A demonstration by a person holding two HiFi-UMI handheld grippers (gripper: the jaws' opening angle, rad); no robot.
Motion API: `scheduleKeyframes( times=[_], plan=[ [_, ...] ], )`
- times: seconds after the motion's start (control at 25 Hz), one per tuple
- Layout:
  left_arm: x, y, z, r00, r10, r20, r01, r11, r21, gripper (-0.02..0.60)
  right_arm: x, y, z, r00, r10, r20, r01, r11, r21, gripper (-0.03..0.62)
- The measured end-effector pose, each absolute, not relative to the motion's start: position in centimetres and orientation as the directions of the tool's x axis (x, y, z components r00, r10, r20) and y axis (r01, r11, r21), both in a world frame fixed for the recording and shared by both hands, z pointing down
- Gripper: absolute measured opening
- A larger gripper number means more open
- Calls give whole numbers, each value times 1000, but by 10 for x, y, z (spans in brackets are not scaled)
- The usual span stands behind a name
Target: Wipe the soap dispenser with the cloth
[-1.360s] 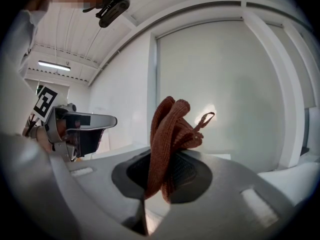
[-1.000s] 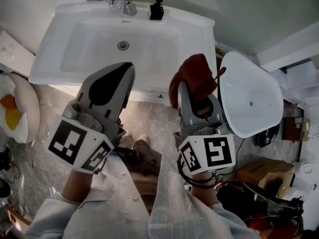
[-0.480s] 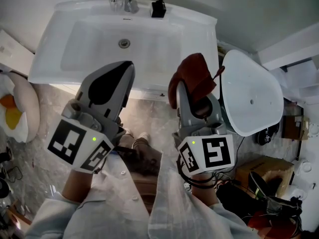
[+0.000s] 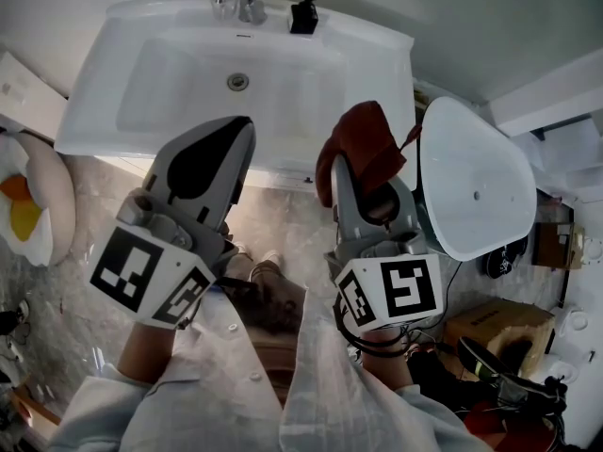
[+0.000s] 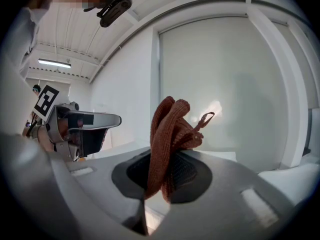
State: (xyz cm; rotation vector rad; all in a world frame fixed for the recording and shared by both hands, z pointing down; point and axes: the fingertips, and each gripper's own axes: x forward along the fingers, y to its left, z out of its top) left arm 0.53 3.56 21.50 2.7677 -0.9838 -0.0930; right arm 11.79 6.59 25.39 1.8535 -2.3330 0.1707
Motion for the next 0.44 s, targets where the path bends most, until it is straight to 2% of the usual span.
scheduleKeyframes(
  times=[0.44],
  plan=[
    [0,32,218,757,-653,19,-641,-736,217,-3,121,64,255,-230,-954,194,-972,234,0,55]
  ],
)
